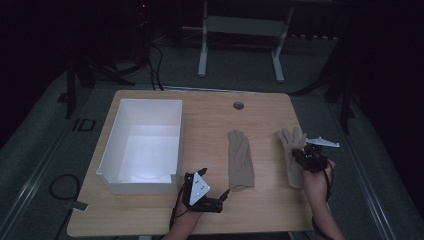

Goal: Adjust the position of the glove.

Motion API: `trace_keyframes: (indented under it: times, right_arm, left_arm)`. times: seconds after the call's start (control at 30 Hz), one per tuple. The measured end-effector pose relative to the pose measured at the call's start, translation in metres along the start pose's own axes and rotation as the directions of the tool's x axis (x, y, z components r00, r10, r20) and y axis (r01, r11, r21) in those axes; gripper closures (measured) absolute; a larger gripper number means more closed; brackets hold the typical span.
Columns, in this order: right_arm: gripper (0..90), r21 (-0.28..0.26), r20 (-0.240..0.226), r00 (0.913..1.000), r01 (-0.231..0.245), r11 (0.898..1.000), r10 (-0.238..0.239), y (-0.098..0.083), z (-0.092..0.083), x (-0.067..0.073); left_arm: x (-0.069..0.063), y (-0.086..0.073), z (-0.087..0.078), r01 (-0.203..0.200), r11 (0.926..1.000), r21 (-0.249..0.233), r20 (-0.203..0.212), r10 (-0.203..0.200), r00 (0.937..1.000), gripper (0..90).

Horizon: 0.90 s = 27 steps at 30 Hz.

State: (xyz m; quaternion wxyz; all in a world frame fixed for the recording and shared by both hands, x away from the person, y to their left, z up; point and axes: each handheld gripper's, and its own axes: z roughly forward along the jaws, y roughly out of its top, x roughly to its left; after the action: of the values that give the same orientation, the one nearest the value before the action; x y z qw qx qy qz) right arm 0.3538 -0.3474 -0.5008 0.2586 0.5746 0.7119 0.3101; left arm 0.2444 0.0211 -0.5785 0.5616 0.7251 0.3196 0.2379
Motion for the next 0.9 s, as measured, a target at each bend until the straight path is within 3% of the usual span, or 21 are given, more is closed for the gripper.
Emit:
trace_keyframes:
  times: [0.27,0.33,0.37,0.6,0.73,0.77,0.9]
  right_arm:
    - [83.1,0.043,0.015,0.9998,0.01,0.999,-0.01,-0.02,0.01,0.003]
    - [81.7,0.053,-0.001,0.9999,0.013,0.999,-0.013,-0.027,0.016,0.005]
    - [80.2,0.069,0.012,0.9988,0.047,0.997,-0.048,-0.032,0.022,0.008]
    - [70.3,0.069,-0.011,0.9979,0.065,0.996,-0.064,-0.036,0.028,0.009]
    - [63.4,0.025,-0.056,0.9946,0.089,0.996,-0.087,-0.031,0.021,0.003]
    - [60.6,0.007,-0.083,0.9893,0.121,0.993,-0.12,-0.027,0.018,-0.002]
    - [59.9,-0.007,-0.126,0.9803,0.153,0.988,-0.152,-0.028,0.015,-0.005]
  left_arm:
    - [0.0,0.0,0.0,-0.003,1.0,0.002,-0.002,0.003,1.0,0.2]
    - [0.0,0.0,0.0,-0.003,1.0,0.002,-0.002,0.003,1.0,0.2]
    - [0.0,0.0,0.0,-0.005,1.0,0.002,-0.002,0.005,1.0,0.2]
    - [0.0,0.0,0.0,-0.01,0.9999,0.005,0.0,0.01,0.9999,0.2]
    - [0.0,0.0,0.0,-0.012,0.9999,0.005,0.001,0.012,0.9999,0.2]
    - [0.0,0.0,0.0,-0.011,0.9999,0.005,0.002,0.011,0.9999,0.2]
    - [0.0,0.0,0.0,-0.009,0.9999,0.004,0.001,0.009,1.0,0.2]
